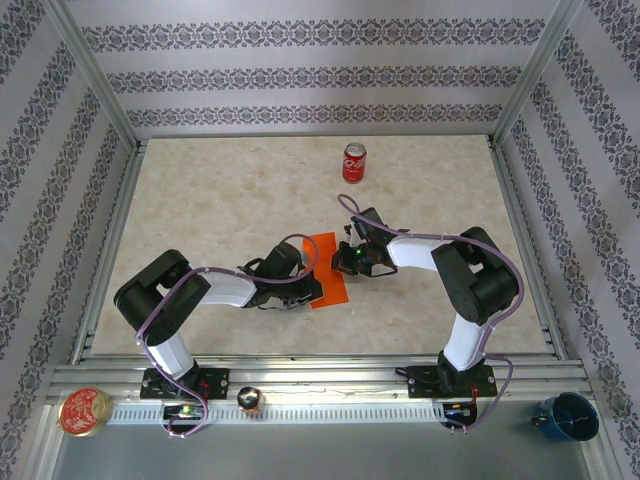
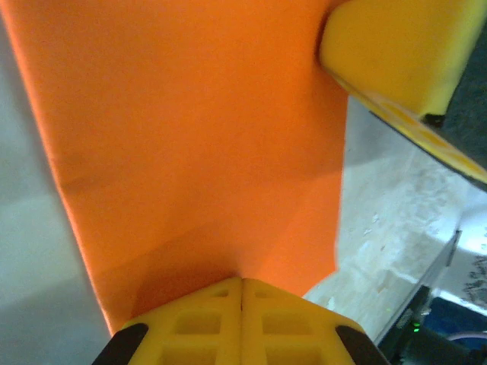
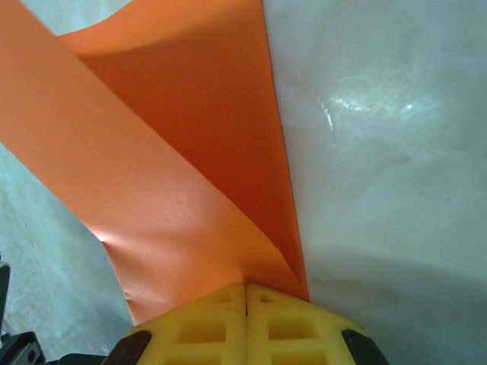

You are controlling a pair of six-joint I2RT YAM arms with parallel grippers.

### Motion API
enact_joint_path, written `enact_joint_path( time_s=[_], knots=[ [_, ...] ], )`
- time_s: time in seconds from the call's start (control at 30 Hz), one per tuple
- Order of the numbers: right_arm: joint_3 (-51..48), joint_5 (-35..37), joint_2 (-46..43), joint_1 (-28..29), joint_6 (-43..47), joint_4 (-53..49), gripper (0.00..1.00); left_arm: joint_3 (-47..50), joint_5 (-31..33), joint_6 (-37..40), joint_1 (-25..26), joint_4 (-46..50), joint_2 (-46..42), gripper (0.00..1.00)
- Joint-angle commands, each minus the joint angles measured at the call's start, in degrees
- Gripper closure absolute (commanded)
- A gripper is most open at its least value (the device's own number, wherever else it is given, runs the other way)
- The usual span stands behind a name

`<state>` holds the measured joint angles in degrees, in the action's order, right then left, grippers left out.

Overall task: Fold a paper plane with a square sheet of paper (pick it up from the middle)
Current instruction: Fold the paper in half at the center of the table.

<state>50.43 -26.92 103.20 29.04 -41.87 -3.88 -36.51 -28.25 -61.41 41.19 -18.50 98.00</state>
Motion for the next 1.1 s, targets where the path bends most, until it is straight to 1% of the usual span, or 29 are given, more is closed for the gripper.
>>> enact_joint_path(
  time_s=[0.0, 0.13, 0.33, 0.57, 0.7, 0.83, 0.9, 0.97, 1.07],
  knots=[
    [-3.3, 6.7, 3.0, 0.2, -0.2, -7.8, 1.00, 3.8, -0.5, -2.4, 0.8, -3.2, 1.0, 0.94],
    [-3.5, 7.1, 3.1, 0.2, -0.4, -7.8, 1.00, 8.0, -1.9, -2.9, 0.9, -6.3, -0.2, 0.93],
    [-3.2, 7.0, 3.5, 0.1, -0.3, -8.0, 1.00, 10.5, -4.0, -2.1, 1.1, -6.2, -2.4, 0.89],
    [-3.0, 6.9, 3.4, 0.1, -0.1, -8.3, 1.00, 9.1, -4.9, 2.4, 1.9, 2.0, -5.7, 0.87],
    [-2.8, 6.8, 3.4, 0.0, 0.0, -8.5, 1.00, 5.2, -5.1, 7.4, 2.5, 10.5, -7.0, 0.87],
    [-2.9, 6.7, 3.3, -0.1, 0.2, -8.5, 1.00, 1.6, -4.4, 11.3, 3.0, 16.3, -9.3, 0.88],
    [-3.0, 6.6, 3.2, -0.1, 0.3, -8.5, 1.00, 0.8, -1.7, 11.8, 2.9, 16.9, -12.5, 0.87],
    [-3.0, 6.3, 3.3, 0.0, 0.3, -8.4, 1.00, 0.2, 0.9, 11.3, 1.6, 16.9, -15.0, 0.87],
    [-3.0, 5.9, 3.5, 0.0, 0.3, -8.1, 1.00, -1.5, -0.5, 10.2, -3.1, 15.4, -14.3, 0.85]
  ],
)
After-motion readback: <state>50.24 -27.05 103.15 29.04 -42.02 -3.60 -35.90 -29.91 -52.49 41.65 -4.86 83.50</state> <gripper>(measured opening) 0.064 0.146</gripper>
